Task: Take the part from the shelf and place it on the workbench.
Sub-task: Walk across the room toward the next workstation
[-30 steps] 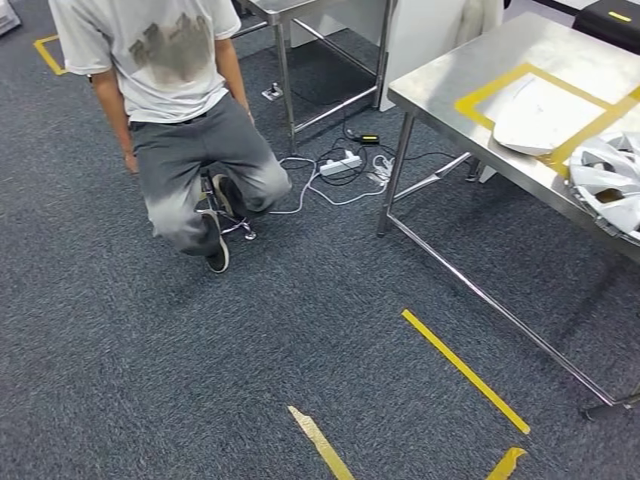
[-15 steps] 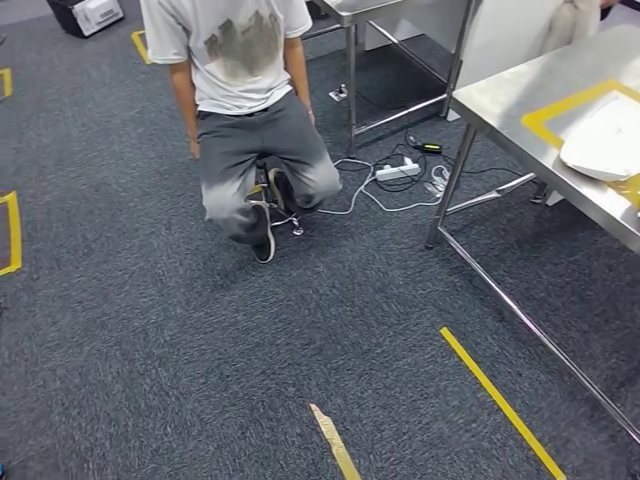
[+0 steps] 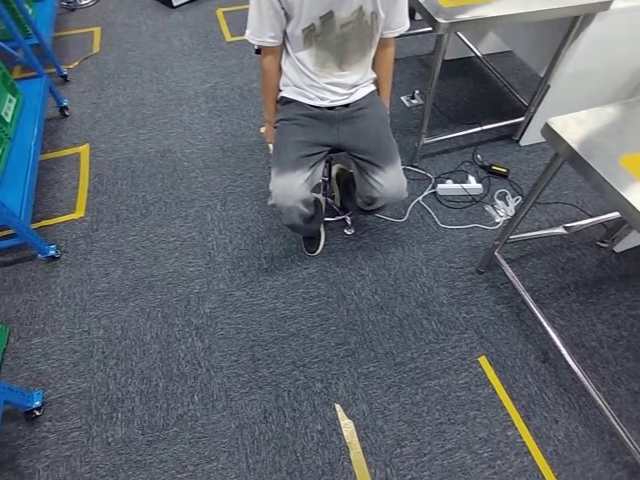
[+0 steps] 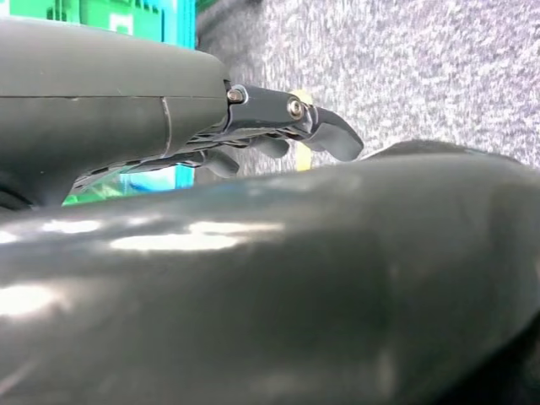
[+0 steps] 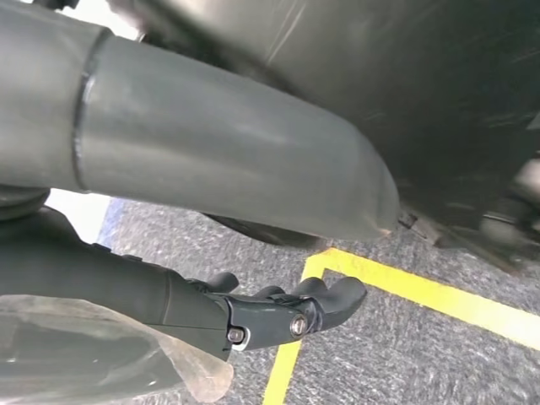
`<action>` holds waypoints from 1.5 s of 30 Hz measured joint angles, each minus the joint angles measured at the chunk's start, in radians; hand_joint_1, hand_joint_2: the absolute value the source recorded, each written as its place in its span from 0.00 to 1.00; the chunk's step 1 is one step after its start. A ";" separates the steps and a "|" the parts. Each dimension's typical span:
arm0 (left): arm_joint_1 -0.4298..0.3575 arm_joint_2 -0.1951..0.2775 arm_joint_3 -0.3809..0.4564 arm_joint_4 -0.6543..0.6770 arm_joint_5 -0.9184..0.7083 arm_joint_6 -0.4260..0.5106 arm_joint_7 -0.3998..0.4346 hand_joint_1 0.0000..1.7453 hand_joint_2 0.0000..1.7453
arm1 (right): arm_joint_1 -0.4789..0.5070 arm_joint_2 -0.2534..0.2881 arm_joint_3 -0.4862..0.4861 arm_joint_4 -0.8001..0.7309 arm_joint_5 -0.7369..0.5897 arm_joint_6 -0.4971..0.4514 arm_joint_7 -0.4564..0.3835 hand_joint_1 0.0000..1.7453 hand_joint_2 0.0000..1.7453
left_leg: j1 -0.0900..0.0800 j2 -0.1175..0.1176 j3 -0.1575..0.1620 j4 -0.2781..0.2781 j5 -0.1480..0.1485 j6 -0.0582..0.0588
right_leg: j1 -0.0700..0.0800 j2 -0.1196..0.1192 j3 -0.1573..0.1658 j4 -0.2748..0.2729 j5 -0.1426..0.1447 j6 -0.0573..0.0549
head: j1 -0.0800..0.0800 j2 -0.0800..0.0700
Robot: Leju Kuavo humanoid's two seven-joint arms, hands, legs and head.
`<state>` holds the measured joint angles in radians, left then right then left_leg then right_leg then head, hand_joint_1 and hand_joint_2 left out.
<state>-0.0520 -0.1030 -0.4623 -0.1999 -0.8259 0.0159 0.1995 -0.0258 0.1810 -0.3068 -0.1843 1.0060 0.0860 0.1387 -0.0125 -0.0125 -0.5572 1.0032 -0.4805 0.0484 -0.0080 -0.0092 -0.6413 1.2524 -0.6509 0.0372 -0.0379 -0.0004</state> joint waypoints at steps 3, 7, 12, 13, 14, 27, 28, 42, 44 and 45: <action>0.000 -0.001 0.006 0.000 0.002 0.004 -0.001 0.00 0.00 | 0.006 0.000 0.000 0.000 0.002 -0.001 0.005 0.00 0.00 | 0.000 -0.043 0.003 0.001 0.000 0.000 | -0.001 0.013 -0.012 -0.010 0.052 -0.001 | 0.000 0.000; -0.002 -0.005 0.015 0.000 0.003 0.009 -0.001 0.00 0.00 | 0.006 0.000 0.000 0.000 0.002 -0.001 0.008 0.00 0.00 | 0.000 -0.093 -0.003 0.011 -0.004 -0.013 | -0.009 0.087 0.085 -0.229 0.146 -0.008 | 0.000 0.000; -0.001 -0.004 0.018 0.002 0.002 0.009 -0.001 0.00 0.00 | 0.004 0.001 -0.001 0.000 0.003 0.001 0.012 0.00 0.00 | 0.004 -0.068 -0.034 0.059 -0.033 -0.040 | -0.010 0.041 0.102 -0.252 0.146 -0.029 | -0.005 0.000; -0.002 -0.004 0.019 0.002 0.002 0.009 -0.001 0.00 0.00 | 0.005 0.001 -0.001 0.000 0.003 0.001 0.012 0.00 0.00 | 0.004 -0.038 -0.057 0.111 -0.063 -0.046 | -0.009 0.025 0.105 -0.254 0.145 -0.034 | -0.007 0.000; -0.003 -0.004 0.020 0.002 0.002 0.008 -0.001 0.00 0.00 | 0.006 0.001 -0.001 0.000 0.003 0.002 0.012 0.00 0.00 | 0.006 -0.018 -0.088 0.178 -0.096 -0.051 | -0.008 0.009 0.106 -0.254 0.143 -0.038 | -0.009 0.000; 0.005 0.001 0.026 0.003 0.001 0.007 -0.002 0.00 0.00 | -0.002 0.001 -0.001 0.000 0.005 0.002 0.010 0.00 0.00 | 0.008 0.044 -0.008 0.012 -0.009 -0.019 | -0.002 -0.083 0.118 -0.216 0.081 0.002 | -0.002 0.000; 0.003 0.000 0.026 0.003 0.000 0.007 -0.002 0.00 0.00 | -0.003 0.001 -0.001 0.000 0.005 0.002 0.010 0.00 0.00 | 0.010 0.033 -0.005 0.010 -0.007 -0.013 | -0.004 -0.050 0.094 -0.167 0.054 0.005 | 0.000 0.000; 0.000 -0.003 0.032 0.003 -0.016 0.020 -0.005 0.00 0.00 | 0.004 0.001 -0.002 0.001 0.005 0.003 0.005 0.00 0.00 | 0.012 -0.093 -0.022 0.046 -0.033 -0.045 | -0.011 0.049 0.092 -0.243 0.143 -0.026 | -0.003 0.000; -0.002 -0.002 0.032 0.003 -0.021 0.025 -0.007 0.00 0.00 | 0.006 0.001 -0.003 0.001 0.005 0.004 0.003 0.00 0.00 | 0.010 -0.034 -0.065 0.144 -0.089 -0.055 | -0.011 0.018 0.098 -0.248 0.141 -0.035 | -0.007 0.000; -0.003 -0.002 0.032 0.003 -0.022 0.027 -0.007 0.00 0.00 | 0.007 0.001 -0.003 0.001 0.005 0.004 0.003 0.00 0.00 | 0.011 -0.017 -0.095 0.211 -0.119 -0.058 | -0.010 0.002 0.100 -0.247 0.139 -0.037 | -0.009 0.000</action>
<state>-0.0545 -0.1055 -0.4303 -0.1965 -0.8480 0.0426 0.1922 -0.0185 0.1819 -0.3095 -0.1835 1.0109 0.0903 0.1420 -0.0012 -0.0293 -0.6527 1.2140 -0.5998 -0.0101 -0.0180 -0.0070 -0.5410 1.0050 -0.5124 -0.0003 -0.0464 -0.0004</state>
